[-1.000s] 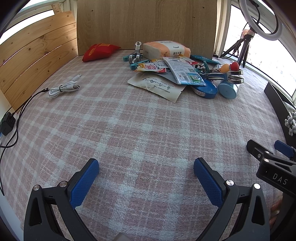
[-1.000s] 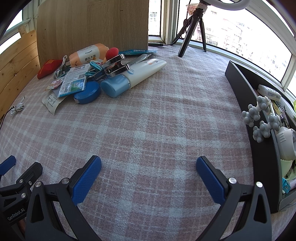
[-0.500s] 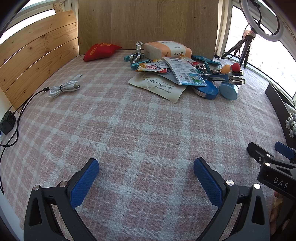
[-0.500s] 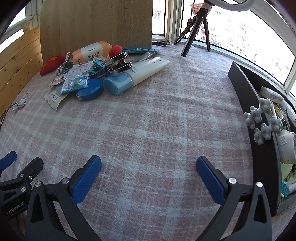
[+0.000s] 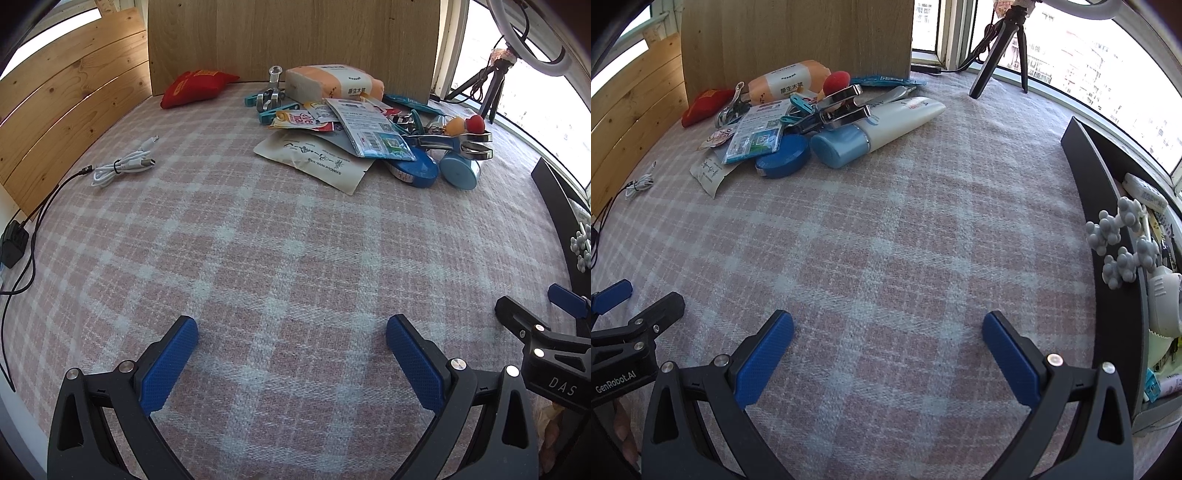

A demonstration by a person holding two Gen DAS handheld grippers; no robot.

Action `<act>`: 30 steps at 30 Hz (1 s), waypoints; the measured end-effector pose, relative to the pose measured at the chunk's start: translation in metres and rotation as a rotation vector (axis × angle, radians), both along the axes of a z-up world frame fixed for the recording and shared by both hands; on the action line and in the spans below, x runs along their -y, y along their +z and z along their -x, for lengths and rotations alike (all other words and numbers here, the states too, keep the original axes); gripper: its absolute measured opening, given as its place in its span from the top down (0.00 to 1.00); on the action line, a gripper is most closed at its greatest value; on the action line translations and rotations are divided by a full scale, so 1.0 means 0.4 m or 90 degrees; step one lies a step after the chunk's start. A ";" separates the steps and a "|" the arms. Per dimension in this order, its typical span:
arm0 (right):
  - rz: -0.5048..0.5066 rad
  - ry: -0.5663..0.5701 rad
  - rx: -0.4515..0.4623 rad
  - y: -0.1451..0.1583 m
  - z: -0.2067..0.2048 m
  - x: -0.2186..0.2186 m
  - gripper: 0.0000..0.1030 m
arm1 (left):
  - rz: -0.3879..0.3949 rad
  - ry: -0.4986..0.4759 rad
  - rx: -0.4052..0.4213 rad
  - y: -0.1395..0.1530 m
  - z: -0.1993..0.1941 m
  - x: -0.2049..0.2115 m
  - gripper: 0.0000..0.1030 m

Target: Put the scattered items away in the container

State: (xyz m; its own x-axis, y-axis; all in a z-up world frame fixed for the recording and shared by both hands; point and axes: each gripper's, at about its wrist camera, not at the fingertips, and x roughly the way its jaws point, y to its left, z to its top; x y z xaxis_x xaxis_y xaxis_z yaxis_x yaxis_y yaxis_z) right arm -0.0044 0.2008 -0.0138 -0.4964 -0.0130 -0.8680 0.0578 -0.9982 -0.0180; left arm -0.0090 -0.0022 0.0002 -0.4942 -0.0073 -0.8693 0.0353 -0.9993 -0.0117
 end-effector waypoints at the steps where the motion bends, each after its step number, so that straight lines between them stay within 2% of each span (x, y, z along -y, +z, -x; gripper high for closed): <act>1: 0.001 0.000 0.005 0.001 0.000 0.000 0.00 | 0.000 0.000 0.012 0.000 0.004 0.000 0.01; 4: 0.006 -0.001 0.013 0.009 -0.002 0.001 0.00 | 0.005 0.005 0.027 0.005 0.005 0.003 0.01; 12: 0.050 0.027 -0.004 0.106 -0.004 -0.009 0.00 | 0.023 -0.001 -0.010 0.071 -0.029 0.006 0.01; 19: 0.096 0.037 -0.041 0.271 0.037 -0.064 0.00 | 0.034 -0.013 -0.029 0.199 -0.022 0.078 0.01; 26: 0.122 0.060 -0.083 0.446 0.132 -0.065 0.00 | 0.050 -0.018 -0.054 0.348 0.055 0.191 0.01; 27: 0.116 0.062 -0.090 0.465 0.144 -0.058 0.02 | 0.057 -0.020 -0.060 0.368 0.068 0.203 0.02; 28: 0.111 0.064 -0.097 0.483 0.157 -0.049 0.09 | 0.062 -0.025 -0.067 0.386 0.082 0.212 0.03; 29: 0.110 0.063 -0.099 0.497 0.171 -0.040 0.21 | 0.063 -0.032 -0.070 0.400 0.098 0.219 0.05; 30: 0.107 0.065 -0.093 0.505 0.191 -0.029 0.30 | 0.057 -0.043 -0.071 0.414 0.114 0.227 0.18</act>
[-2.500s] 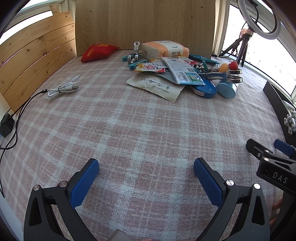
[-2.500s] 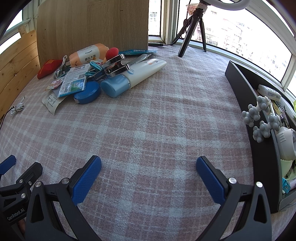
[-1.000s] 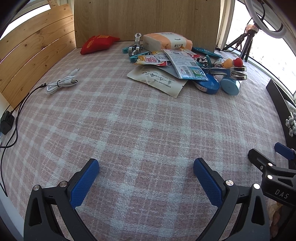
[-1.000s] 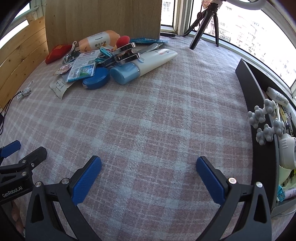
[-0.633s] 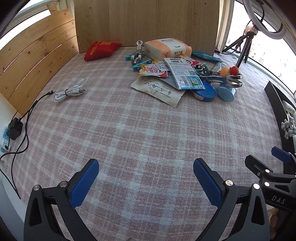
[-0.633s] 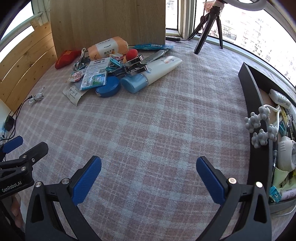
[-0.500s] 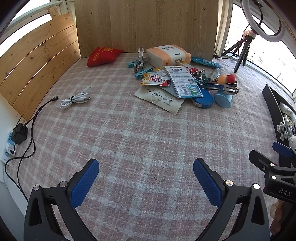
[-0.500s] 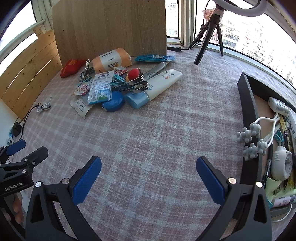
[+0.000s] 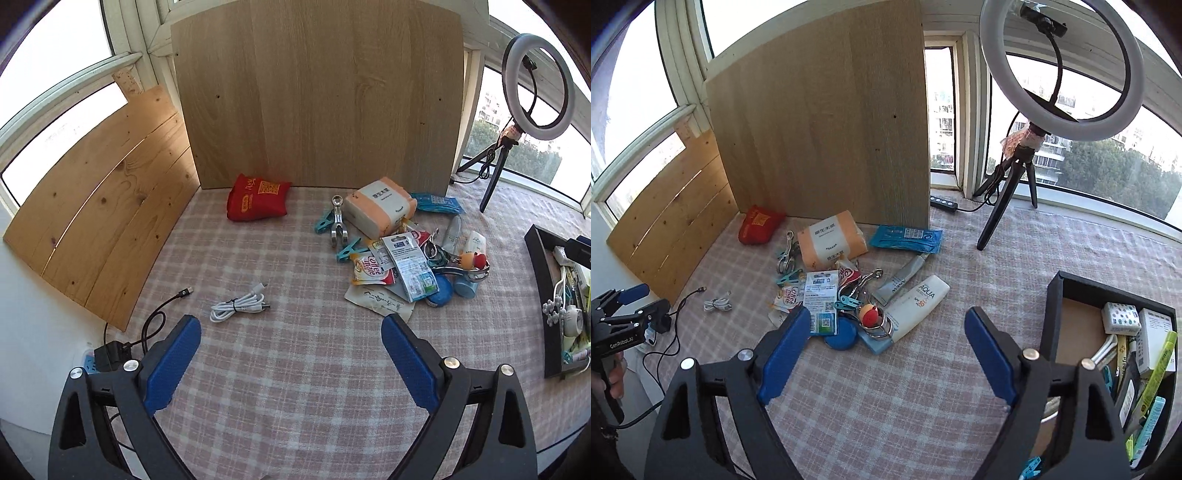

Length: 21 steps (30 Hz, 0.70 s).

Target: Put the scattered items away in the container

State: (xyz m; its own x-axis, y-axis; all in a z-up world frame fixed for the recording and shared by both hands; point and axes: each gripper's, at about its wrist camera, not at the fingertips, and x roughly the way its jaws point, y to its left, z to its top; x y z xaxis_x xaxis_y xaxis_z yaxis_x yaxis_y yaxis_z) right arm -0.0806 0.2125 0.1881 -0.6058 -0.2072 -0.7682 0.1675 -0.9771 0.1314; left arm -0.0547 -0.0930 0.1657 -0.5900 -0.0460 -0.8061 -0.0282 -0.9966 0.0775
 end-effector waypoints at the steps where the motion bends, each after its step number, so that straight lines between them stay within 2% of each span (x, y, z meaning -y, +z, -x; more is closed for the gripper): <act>1: 0.001 0.003 0.012 0.003 0.021 0.010 0.55 | -0.008 -0.011 0.009 0.008 0.021 0.009 0.34; 2: 0.009 0.006 0.030 0.001 0.046 0.016 0.75 | -0.016 -0.018 0.021 0.011 0.045 0.018 0.39; 3: 0.021 0.006 0.045 -0.004 0.070 0.020 0.79 | -0.024 -0.020 0.032 0.011 0.070 0.026 0.49; 4: 0.028 0.002 0.053 -0.011 0.093 0.022 0.80 | -0.029 -0.023 0.042 0.008 0.096 0.032 0.67; 6: 0.016 -0.005 0.063 -0.031 0.137 0.034 0.80 | -0.036 -0.036 0.059 -0.002 0.144 0.031 0.92; 9: -0.009 -0.025 0.079 -0.070 0.206 0.040 0.80 | -0.033 -0.064 0.068 -0.023 0.218 0.011 0.90; 14: 0.045 -0.068 0.159 -0.185 0.349 0.015 0.80 | -0.043 -0.101 0.087 -0.072 0.353 -0.046 0.90; 17: 0.052 -0.091 0.183 -0.255 0.434 0.009 0.79 | -0.075 -0.121 0.116 -0.118 0.455 -0.082 0.90; 21: 0.054 -0.107 0.208 -0.333 0.538 -0.003 0.79 | -0.074 -0.134 0.142 -0.191 0.579 -0.124 0.90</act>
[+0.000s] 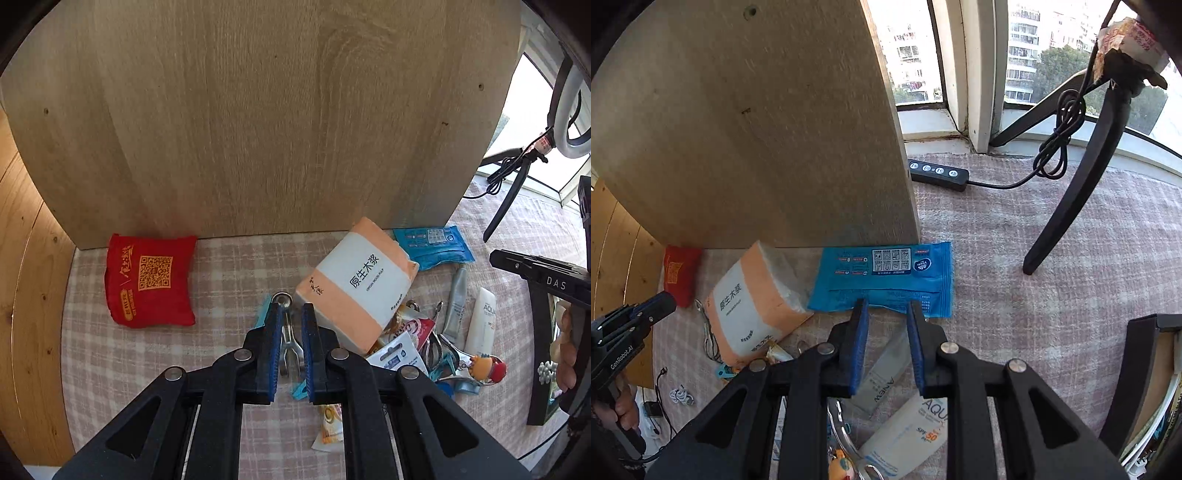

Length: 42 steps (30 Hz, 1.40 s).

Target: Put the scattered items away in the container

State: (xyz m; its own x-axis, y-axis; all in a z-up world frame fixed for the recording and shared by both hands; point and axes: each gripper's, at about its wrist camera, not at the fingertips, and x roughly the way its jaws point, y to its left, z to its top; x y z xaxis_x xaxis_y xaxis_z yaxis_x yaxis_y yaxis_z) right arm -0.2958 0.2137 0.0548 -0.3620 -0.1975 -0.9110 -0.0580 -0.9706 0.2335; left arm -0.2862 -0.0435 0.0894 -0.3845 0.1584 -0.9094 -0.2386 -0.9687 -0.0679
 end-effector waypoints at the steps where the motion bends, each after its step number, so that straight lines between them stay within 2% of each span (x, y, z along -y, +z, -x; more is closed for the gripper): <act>1: 0.001 0.002 0.004 -0.015 0.020 0.000 0.79 | -0.001 0.002 0.006 -0.018 0.026 -0.004 0.90; 4: -0.025 0.011 0.015 -0.061 0.070 0.013 0.79 | -0.020 0.011 0.024 -0.071 0.095 -0.006 0.90; 8: -0.020 0.010 0.029 -0.106 0.107 0.021 0.79 | -0.022 -0.008 0.064 -0.144 0.148 -0.029 0.90; 15: -0.056 0.053 0.040 -0.111 0.072 0.059 0.79 | -0.055 -0.067 0.102 -0.194 0.123 -0.081 0.94; 18: -0.077 0.083 0.051 -0.107 0.017 0.078 0.79 | -0.062 -0.092 0.106 -0.194 0.079 -0.100 0.95; 21: -0.052 0.112 0.072 -0.104 -0.053 0.092 0.79 | -0.056 -0.127 0.104 -0.194 0.007 -0.127 1.00; 30: -0.054 0.195 0.108 -0.103 -0.320 0.131 0.78 | -0.086 -0.187 0.131 -0.207 -0.266 -0.169 1.00; 33: -0.028 0.236 0.127 -0.083 -0.391 0.119 0.78 | -0.079 -0.219 0.141 -0.190 -0.307 -0.145 1.00; 35: -0.007 0.248 0.127 -0.056 -0.421 0.104 0.78 | -0.099 -0.230 0.156 -0.176 -0.336 -0.118 1.00; 37: -0.016 0.226 0.098 -0.017 -0.428 0.084 0.78 | -0.120 -0.208 0.154 -0.145 -0.329 -0.064 0.94; 38: -0.023 0.215 0.076 0.003 -0.420 0.071 0.78 | -0.119 -0.184 0.138 -0.123 -0.313 -0.023 0.94; 41: -0.048 0.179 0.030 0.020 -0.321 0.021 0.77 | -0.083 -0.080 0.065 -0.078 -0.214 0.081 0.93; 42: -0.046 0.167 0.021 0.024 -0.294 0.011 0.77 | -0.077 -0.038 0.048 -0.065 -0.173 0.127 0.89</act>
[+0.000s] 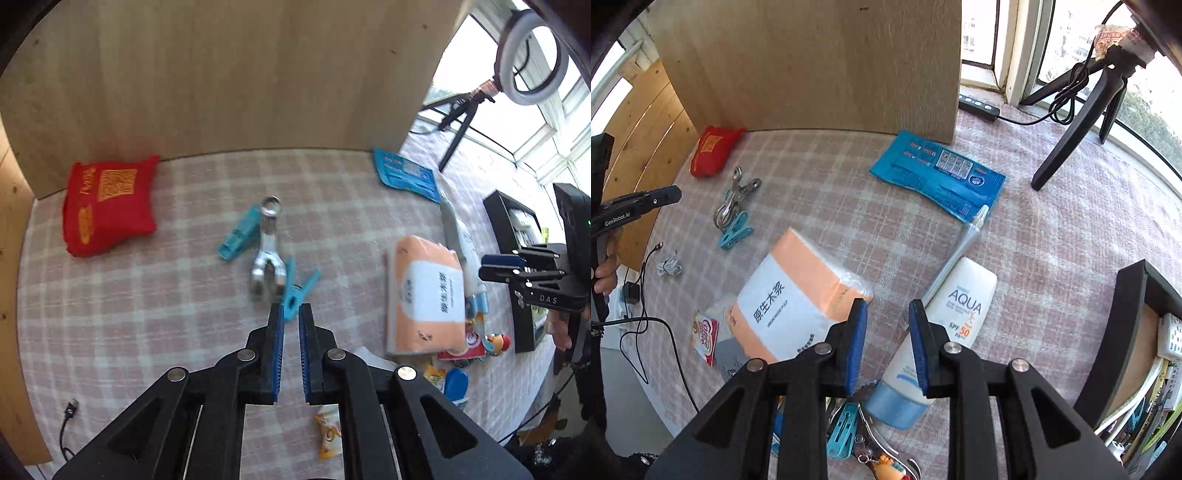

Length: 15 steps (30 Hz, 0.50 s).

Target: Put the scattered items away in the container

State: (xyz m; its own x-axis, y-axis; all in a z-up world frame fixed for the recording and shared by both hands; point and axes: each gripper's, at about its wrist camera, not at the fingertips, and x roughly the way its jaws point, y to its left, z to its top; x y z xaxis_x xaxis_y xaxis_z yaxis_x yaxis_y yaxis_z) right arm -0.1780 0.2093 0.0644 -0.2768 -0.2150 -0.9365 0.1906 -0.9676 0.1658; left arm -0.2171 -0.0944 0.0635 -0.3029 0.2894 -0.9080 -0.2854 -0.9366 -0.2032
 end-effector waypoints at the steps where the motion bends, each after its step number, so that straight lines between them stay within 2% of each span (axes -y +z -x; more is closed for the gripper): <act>1: 0.003 -0.013 -0.009 0.000 0.029 -0.010 0.77 | 0.008 0.040 -0.014 0.012 0.040 0.051 0.89; 5: -0.008 -0.057 -0.030 -0.006 0.135 -0.013 0.77 | 0.065 0.181 -0.049 0.023 0.204 0.228 0.88; 9: -0.009 -0.085 -0.033 -0.025 0.191 -0.018 0.77 | 0.057 0.290 -0.023 -0.033 0.324 0.366 0.88; 12: -0.018 -0.105 -0.030 -0.042 0.221 -0.032 0.77 | 0.045 0.303 0.014 -0.091 0.375 0.403 0.88; 15: -0.018 -0.126 -0.028 -0.053 0.248 -0.054 0.77 | 0.041 0.259 0.027 -0.132 0.391 0.370 0.88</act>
